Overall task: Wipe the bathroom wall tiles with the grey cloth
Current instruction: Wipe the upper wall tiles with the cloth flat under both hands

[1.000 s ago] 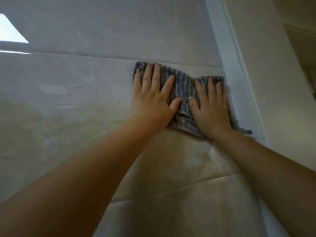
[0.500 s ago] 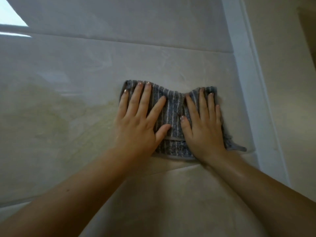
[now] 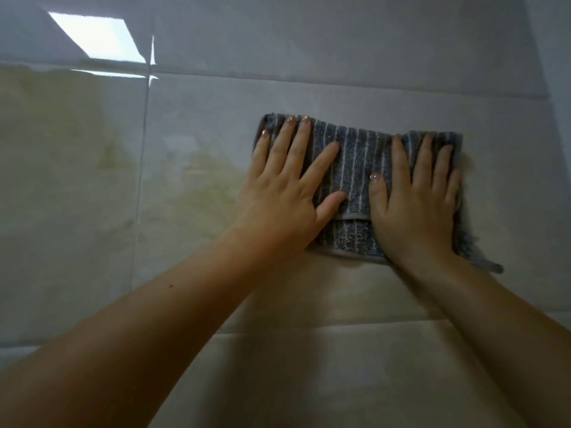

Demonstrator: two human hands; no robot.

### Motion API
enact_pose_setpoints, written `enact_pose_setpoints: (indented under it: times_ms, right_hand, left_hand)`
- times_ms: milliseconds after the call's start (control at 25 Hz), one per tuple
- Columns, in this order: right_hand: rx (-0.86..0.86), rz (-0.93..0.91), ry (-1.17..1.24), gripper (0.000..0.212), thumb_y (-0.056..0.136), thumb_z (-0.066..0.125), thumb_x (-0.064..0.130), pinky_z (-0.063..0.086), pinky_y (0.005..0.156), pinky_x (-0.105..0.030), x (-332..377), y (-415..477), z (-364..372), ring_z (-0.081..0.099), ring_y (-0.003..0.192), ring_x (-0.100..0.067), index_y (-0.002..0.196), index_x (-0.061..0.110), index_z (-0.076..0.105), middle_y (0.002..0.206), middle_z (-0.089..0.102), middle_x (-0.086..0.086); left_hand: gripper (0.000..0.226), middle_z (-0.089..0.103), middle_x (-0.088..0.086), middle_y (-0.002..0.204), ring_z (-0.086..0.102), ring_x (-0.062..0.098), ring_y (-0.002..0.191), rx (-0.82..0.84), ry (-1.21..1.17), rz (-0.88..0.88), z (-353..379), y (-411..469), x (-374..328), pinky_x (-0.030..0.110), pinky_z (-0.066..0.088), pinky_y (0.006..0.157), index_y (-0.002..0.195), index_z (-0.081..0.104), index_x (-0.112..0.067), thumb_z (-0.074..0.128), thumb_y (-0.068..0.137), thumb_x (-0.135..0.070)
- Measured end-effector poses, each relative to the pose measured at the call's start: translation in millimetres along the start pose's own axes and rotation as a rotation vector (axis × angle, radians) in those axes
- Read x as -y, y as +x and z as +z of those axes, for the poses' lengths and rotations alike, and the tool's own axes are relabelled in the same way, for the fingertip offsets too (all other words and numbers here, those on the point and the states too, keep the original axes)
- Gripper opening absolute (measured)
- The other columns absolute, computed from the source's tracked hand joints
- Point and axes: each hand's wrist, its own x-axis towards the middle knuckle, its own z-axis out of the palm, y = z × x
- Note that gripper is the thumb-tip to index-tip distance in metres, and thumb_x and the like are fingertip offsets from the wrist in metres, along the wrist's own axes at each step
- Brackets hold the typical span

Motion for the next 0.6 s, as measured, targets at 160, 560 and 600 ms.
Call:
enact_pose_setpoints:
  times_ms: [160,560,600]
  right_hand:
    - [0.001,-0.037,0.018,0.068,0.093,0.013,0.051,-0.004,0.119,-0.051,41,-6,1,-0.006,0.148,-0.034,0.155,0.023,0.006,0.162,-0.001,-0.014]
    - [0.026,-0.132,0.02,0.062,0.099,0.018,0.05,-0.007,0.119,-0.05,147,9,1,-0.009,0.148,-0.033,0.155,0.028,0.003,0.163,-0.006,-0.01]
    - [0.029,-0.138,0.03,0.061,0.099,0.02,0.049,-0.007,0.119,-0.05,155,11,0,-0.01,0.148,-0.032,0.155,0.029,0.003,0.163,-0.006,-0.01]
  left_hand:
    - [0.073,-0.002,0.01,0.167,-0.007,0.026,0.153,0.005,0.003,-0.02,-8,-18,35,0.047,-0.003,0.124,0.158,0.007,-0.031,0.007,0.094,-0.066]
    - [0.072,-0.008,0.008,0.167,-0.012,0.023,0.153,0.044,0.026,-0.113,-28,-29,140,0.045,-0.005,0.124,0.158,0.0,-0.034,0.009,0.095,-0.069]
    - [0.072,-0.009,0.008,0.167,-0.012,0.023,0.153,0.05,0.029,-0.118,-30,-32,148,0.045,-0.005,0.124,0.158,-0.001,-0.034,0.009,0.096,-0.069]
